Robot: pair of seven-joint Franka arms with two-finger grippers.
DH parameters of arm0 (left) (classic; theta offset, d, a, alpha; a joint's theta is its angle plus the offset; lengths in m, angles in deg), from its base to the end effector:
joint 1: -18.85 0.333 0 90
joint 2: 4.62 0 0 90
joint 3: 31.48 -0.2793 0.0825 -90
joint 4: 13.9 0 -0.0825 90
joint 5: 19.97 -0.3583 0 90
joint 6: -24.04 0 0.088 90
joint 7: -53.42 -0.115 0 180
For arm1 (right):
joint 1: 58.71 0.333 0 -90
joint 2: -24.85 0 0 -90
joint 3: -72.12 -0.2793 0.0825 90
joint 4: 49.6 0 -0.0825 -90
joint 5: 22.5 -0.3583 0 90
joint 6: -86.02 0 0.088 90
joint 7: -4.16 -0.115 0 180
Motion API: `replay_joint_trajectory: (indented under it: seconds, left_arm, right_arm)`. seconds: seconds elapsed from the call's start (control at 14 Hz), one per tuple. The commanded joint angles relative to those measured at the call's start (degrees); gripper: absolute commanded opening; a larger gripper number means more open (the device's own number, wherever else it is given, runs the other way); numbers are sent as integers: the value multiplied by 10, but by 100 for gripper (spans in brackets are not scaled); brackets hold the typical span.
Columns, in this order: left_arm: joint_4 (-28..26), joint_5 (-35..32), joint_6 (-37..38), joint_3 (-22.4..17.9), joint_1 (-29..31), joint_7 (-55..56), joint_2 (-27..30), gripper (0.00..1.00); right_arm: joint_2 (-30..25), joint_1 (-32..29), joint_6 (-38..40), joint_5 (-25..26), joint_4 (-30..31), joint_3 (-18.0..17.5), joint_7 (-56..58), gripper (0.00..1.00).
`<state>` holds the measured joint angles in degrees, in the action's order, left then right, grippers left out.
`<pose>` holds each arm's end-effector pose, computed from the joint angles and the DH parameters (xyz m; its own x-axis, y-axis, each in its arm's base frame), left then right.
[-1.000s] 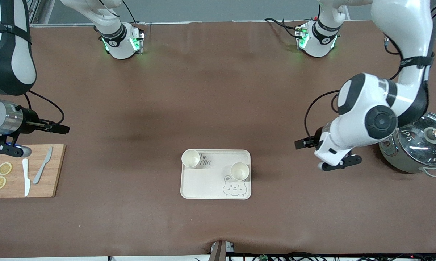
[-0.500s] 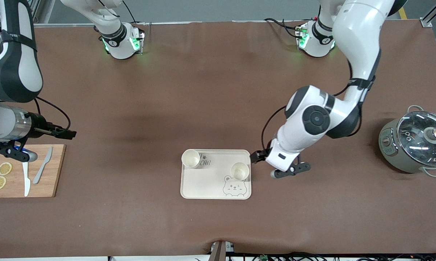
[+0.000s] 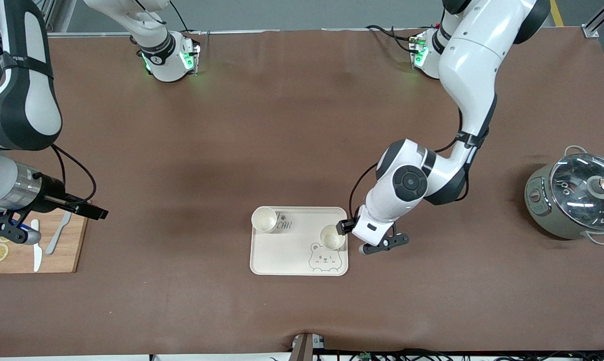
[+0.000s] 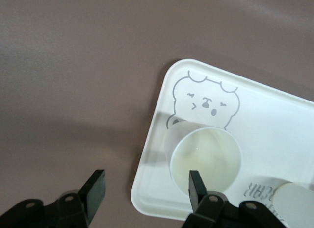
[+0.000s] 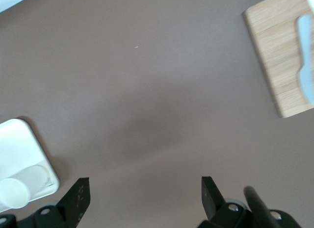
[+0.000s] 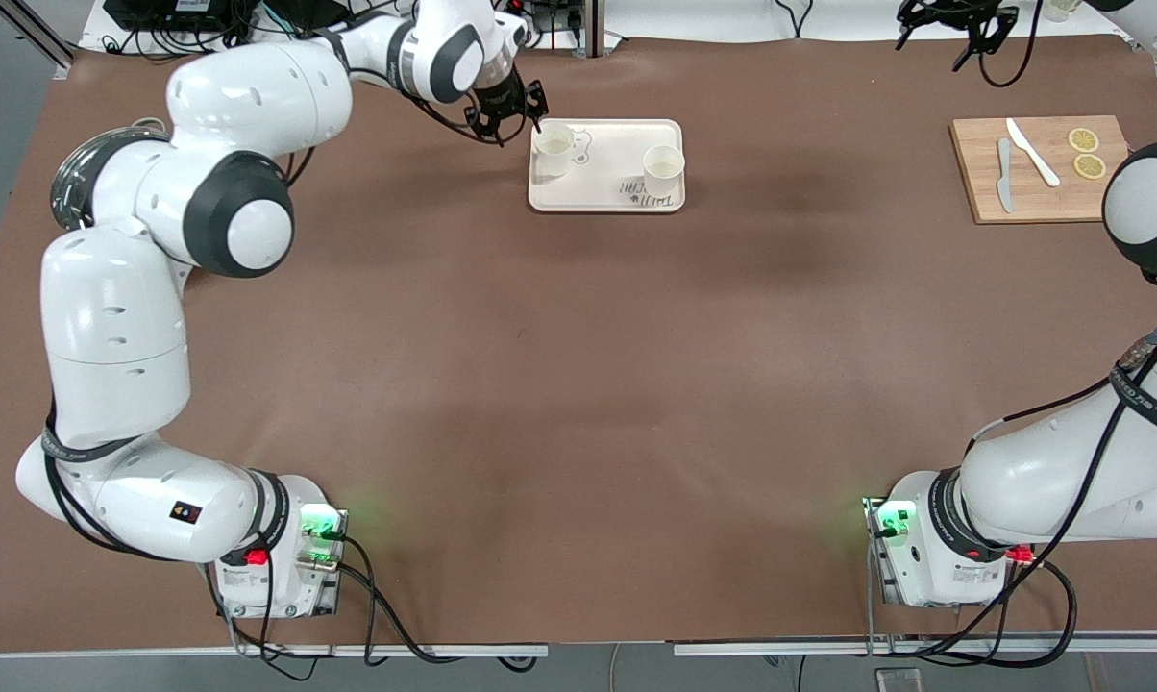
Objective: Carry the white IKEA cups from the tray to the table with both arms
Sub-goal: 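Grasp one white cup with each gripper from the tray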
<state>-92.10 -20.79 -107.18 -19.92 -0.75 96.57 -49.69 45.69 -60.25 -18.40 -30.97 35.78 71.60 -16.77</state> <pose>0.6180 -0.3390 0.2505 0.9632 0.2681 0.0193 0.2593 -0.9457 0.1962 0.6283 0.0013 0.4271 0.9109 -0.4041 -0.0835 -0.4119 -0.9029 -0.1229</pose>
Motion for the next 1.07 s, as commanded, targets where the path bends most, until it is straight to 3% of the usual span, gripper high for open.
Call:
replay_joint_trajectory:
  seconds: [0.0, 0.14, 0.21, 0.36, 0.43, 0.71, 1.0]
  left_arm:
    - [18, -13, -20, -30, -39, 18, -23, 72]
    - [19, -13, -26, -35, -44, 25, -38, 66]
    - [18, -13, -33, -35, -45, 25, -41, 51]
    - [19, -13, -34, -35, -51, 23, -44, 12]
    - [19, -13, -35, -35, -50, 22, -45, 0]
    - [20, -14, -38, -36, -50, 19, -40, 0]
    - [19, -49, -31, -52, -41, 19, 2, 0]
  right_arm:
    - [40, -1, -51, -23, -21, -4, -14, 100]
    - [61, 7, -104, -27, -21, -4, -15, 100]
    - [69, 18, -118, -27, -21, -4, -17, 100]
    - [94, 37, -132, -27, -21, -4, -73, 100]
    - [106, 50, -138, -25, -21, -4, -104, 100]
    - [133, 116, -199, -25, -21, -4, -207, 100]
    - [141, 187, -192, -25, -19, -4, -372, 100]
